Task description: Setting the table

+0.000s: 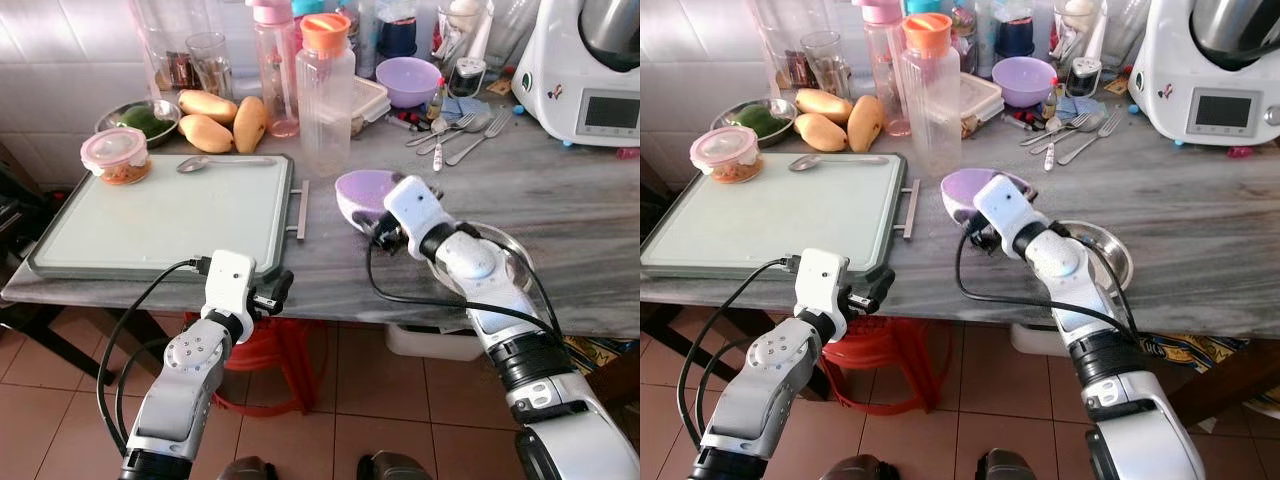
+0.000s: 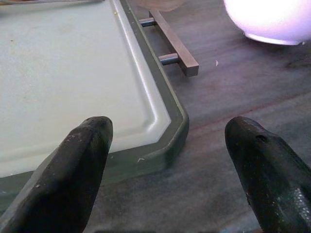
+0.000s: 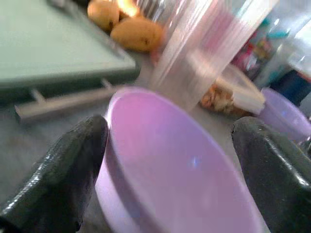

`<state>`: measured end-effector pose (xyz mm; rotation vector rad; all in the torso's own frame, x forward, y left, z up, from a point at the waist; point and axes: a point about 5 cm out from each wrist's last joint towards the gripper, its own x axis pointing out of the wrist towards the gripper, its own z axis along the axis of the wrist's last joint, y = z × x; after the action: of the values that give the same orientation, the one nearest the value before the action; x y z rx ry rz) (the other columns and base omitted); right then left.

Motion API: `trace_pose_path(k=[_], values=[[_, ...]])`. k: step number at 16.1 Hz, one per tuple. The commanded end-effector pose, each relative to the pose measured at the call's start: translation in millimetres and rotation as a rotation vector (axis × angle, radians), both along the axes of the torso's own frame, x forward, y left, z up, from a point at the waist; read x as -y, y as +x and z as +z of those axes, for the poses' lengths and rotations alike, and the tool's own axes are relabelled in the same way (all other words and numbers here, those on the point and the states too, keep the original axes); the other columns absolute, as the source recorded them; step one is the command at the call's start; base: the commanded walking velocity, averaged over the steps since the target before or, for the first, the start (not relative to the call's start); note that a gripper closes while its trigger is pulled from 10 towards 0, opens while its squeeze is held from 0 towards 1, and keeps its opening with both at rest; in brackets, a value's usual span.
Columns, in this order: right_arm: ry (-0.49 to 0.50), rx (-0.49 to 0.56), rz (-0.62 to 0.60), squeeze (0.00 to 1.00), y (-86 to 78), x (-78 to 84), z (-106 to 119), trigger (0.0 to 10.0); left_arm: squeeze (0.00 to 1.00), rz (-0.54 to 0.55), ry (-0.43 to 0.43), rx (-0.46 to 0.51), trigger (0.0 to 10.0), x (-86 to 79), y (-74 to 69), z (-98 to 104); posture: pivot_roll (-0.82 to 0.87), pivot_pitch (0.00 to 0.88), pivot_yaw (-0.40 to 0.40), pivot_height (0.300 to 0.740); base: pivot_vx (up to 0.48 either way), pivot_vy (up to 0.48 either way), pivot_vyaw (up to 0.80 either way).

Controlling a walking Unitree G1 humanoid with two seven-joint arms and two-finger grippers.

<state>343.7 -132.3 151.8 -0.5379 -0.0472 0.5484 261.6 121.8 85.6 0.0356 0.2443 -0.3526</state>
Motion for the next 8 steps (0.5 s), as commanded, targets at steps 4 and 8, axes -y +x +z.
trace_pose_path(k=[4, 8], values=[[0.068, 0.008, -0.019, 1.00, -17.9, 6.0, 2.3, 10.0, 0.00, 0.006, 0.011, -0.002, 10.0, -2.6, 2.3, -1.1, -0.02, 0.000, 0.047, 0.740, 0.000, 0.000, 0.00], [0.111, 0.123, -0.145, 1.00, -33.4, 9.5, 9.6, 10.0, 0.00, 0.005, 0.005, -0.001, 10.0, -1.3, 2.9, -1.8, -0.03, 0.000, 0.044, 0.740, 0.000, 0.000, 0.00]])
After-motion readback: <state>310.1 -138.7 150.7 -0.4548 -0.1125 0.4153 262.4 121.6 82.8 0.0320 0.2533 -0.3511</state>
